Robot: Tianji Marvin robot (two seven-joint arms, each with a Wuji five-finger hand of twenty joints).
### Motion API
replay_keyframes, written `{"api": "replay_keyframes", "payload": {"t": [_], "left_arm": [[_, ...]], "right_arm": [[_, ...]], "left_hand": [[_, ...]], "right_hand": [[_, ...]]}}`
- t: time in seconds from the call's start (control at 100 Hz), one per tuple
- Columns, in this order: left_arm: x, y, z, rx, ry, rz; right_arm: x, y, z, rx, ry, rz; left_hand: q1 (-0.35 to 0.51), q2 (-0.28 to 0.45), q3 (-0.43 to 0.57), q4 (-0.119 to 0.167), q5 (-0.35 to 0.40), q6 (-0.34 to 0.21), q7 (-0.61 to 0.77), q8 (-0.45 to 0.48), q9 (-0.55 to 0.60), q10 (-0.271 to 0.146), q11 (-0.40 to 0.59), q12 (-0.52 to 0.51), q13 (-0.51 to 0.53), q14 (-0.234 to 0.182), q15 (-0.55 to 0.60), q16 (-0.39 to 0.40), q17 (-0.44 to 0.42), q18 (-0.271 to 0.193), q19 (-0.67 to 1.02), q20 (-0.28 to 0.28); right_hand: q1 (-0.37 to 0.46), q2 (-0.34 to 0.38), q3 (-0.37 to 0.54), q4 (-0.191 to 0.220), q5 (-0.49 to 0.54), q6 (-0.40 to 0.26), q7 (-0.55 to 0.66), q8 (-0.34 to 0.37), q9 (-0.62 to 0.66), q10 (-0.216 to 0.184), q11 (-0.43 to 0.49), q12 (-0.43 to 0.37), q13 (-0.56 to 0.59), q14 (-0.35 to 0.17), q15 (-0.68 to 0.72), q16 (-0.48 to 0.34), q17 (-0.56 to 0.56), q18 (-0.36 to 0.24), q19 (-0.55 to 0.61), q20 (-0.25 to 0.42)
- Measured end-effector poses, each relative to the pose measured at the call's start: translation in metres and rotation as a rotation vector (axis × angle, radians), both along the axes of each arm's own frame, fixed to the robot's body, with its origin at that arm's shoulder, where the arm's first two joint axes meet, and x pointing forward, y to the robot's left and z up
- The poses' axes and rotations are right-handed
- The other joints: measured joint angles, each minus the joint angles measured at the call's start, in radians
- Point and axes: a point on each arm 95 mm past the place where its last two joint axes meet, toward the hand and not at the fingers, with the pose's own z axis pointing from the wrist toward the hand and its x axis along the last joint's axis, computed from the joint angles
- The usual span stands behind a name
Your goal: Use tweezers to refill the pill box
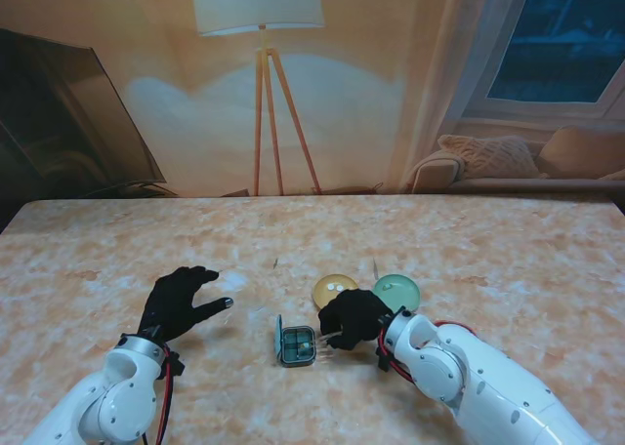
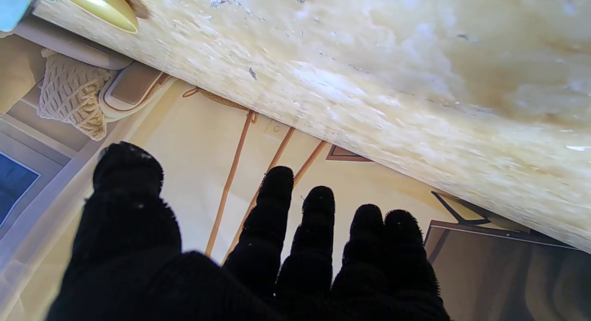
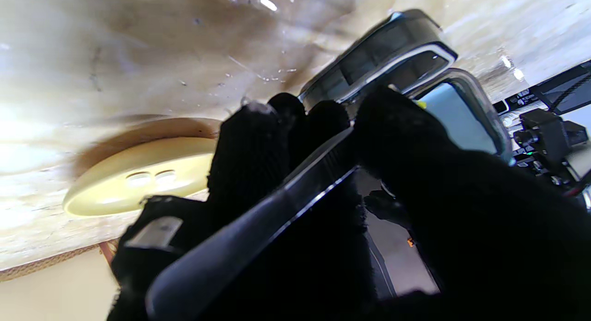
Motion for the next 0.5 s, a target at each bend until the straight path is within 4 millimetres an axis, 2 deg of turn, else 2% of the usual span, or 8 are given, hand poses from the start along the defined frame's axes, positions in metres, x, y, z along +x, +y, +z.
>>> {"api": "replay_keyframes", "payload": {"t": [0.5], "left_arm": [[-0.0012, 0.0013, -0.0023, -0.014, 0.003, 0.007]], "right_arm": [[0.0061, 0.0029, 0.0008, -0.018, 0.031, -0.009]], "left_hand": [[0.0, 0.0, 0.0, 0.0, 0.013, 0.0, 0.0, 0.0, 0.0, 0.0, 0.0, 0.0, 0.0, 0.0, 0.0, 0.0, 0.002, 0.0, 0.0, 0.0]], "right_hand": [[0.011, 0.037, -0.008, -0.011, -0.038, 0.02, 0.0, 0.0, -0.039, 0.018, -0.028, 0.0, -0.045, 0.013, -0.043, -0.013, -0.049, 0.005, -0.005, 0.0]]}}
